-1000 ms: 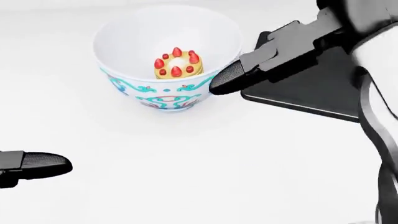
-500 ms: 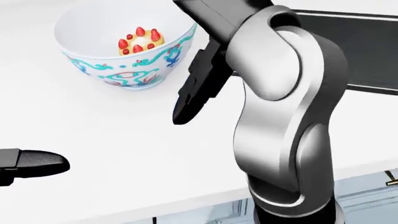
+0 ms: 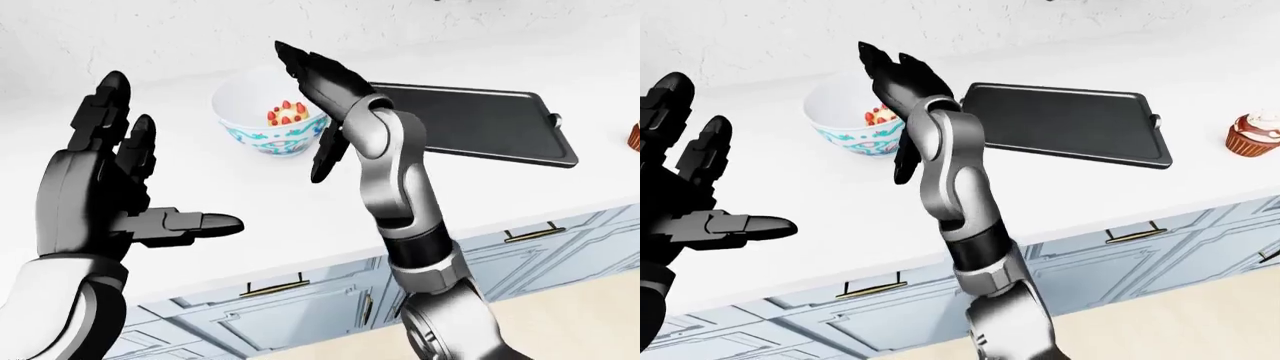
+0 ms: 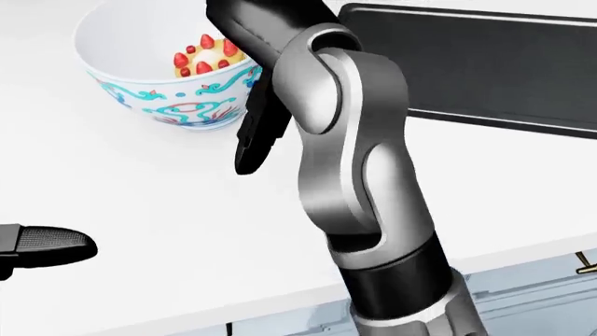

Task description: Pick up the bowl with cake and place it on the tray. Pick up the cupcake and place it on the tray.

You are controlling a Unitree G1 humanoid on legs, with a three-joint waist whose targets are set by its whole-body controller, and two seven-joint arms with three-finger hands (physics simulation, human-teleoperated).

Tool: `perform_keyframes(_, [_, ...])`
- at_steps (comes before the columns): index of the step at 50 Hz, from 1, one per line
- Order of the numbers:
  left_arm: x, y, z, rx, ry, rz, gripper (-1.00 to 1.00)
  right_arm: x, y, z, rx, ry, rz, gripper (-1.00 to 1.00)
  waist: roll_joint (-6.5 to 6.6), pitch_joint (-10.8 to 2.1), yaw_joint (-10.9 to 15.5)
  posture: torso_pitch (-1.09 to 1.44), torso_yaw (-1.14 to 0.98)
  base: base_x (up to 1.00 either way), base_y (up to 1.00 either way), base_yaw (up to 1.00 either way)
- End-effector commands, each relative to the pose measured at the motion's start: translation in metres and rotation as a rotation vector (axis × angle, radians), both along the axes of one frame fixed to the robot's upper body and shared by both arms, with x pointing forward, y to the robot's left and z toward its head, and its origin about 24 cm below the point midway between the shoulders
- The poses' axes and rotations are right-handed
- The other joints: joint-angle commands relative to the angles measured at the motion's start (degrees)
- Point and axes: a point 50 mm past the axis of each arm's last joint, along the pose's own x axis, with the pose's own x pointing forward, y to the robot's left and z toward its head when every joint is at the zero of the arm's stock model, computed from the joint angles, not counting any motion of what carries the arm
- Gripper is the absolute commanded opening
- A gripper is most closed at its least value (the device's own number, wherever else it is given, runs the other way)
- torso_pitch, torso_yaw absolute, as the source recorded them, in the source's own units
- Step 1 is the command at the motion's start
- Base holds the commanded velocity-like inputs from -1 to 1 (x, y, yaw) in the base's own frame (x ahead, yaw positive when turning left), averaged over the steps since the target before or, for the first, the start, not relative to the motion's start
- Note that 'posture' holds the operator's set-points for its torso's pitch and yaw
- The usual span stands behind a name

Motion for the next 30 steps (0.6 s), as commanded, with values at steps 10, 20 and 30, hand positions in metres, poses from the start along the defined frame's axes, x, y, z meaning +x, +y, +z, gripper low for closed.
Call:
perform_keyframes(10, [-0.002, 0.001, 0.008, 0.011, -0.061, 0.011, 1.0, -0.003, 0.01, 0.009, 0.0, -0.053, 0.032, 1.0, 0.09, -1.69, -0.04, 0.0, 0.0, 0.0, 0.0, 0.0])
perform_keyframes(20, [-0.003, 0.002, 0.008, 0.012, -0.062, 0.01, 1.0, 0.005, 0.013, -0.005, -0.048, -0.033, 0.028, 0.97, 0.03, -1.66, -0.17, 0.0, 0.0, 0.0, 0.0, 0.0])
perform_keyframes(30, [-0.003, 0.002, 0.006, 0.009, -0.061, 0.01, 1.0, 0.007, 0.018, -0.018, -0.093, -0.025, 0.032, 0.45, 0.03, -1.5, -0.28, 0.0, 0.0, 0.0, 0.0, 0.0])
